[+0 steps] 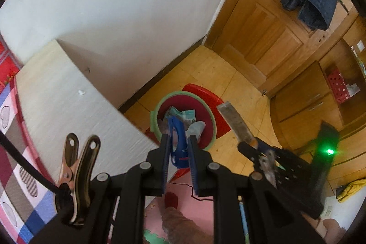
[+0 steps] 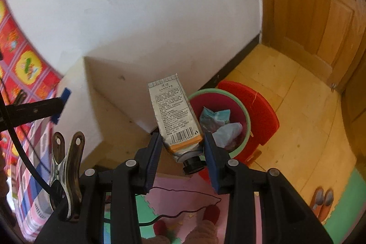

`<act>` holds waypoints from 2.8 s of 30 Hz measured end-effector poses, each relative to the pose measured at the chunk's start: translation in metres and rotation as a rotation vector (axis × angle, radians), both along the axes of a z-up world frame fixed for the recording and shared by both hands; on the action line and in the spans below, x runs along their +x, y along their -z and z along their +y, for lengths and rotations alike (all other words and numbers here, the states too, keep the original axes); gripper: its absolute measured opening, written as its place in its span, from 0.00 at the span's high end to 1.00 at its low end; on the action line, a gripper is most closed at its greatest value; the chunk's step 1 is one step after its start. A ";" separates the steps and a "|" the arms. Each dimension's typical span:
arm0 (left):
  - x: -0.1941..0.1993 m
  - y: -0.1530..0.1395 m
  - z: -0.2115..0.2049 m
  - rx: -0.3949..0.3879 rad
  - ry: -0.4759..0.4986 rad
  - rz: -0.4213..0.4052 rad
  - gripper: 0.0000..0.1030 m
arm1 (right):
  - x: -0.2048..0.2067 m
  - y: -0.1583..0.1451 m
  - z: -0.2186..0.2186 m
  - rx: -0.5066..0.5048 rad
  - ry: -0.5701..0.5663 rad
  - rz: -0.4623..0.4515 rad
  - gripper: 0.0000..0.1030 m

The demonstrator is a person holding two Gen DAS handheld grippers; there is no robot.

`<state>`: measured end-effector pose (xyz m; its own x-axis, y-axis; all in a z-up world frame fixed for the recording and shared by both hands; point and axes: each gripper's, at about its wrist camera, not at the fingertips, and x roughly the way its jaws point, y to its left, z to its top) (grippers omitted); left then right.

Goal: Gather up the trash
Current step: 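Carry the cream tube over the red bucket and open the right gripper while the left carries the clip, then open the left gripper over the bucket to drop the blue clip, then move both open grippers away from the bucket back over the bed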

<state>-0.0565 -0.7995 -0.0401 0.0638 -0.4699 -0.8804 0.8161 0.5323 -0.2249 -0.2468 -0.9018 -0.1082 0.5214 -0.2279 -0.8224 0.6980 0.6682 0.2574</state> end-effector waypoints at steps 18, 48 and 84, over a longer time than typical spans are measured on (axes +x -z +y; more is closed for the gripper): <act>-0.016 0.035 -0.050 0.072 -0.007 0.005 0.84 | 0.042 0.107 -0.075 0.033 -0.081 0.097 0.55; -0.029 0.084 -0.149 0.079 0.137 -0.004 0.64 | -0.017 0.081 -0.062 -0.044 -0.072 0.113 0.54; -0.056 0.037 -0.077 0.040 0.039 0.037 0.63 | -0.026 0.010 -0.042 -0.135 -0.132 0.015 0.54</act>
<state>-0.1121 -0.8769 -0.0767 0.0131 -0.4355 -0.9001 0.8279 0.5095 -0.2344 -0.2732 -0.9434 -0.1187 0.5415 -0.2672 -0.7971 0.6055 0.7817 0.1494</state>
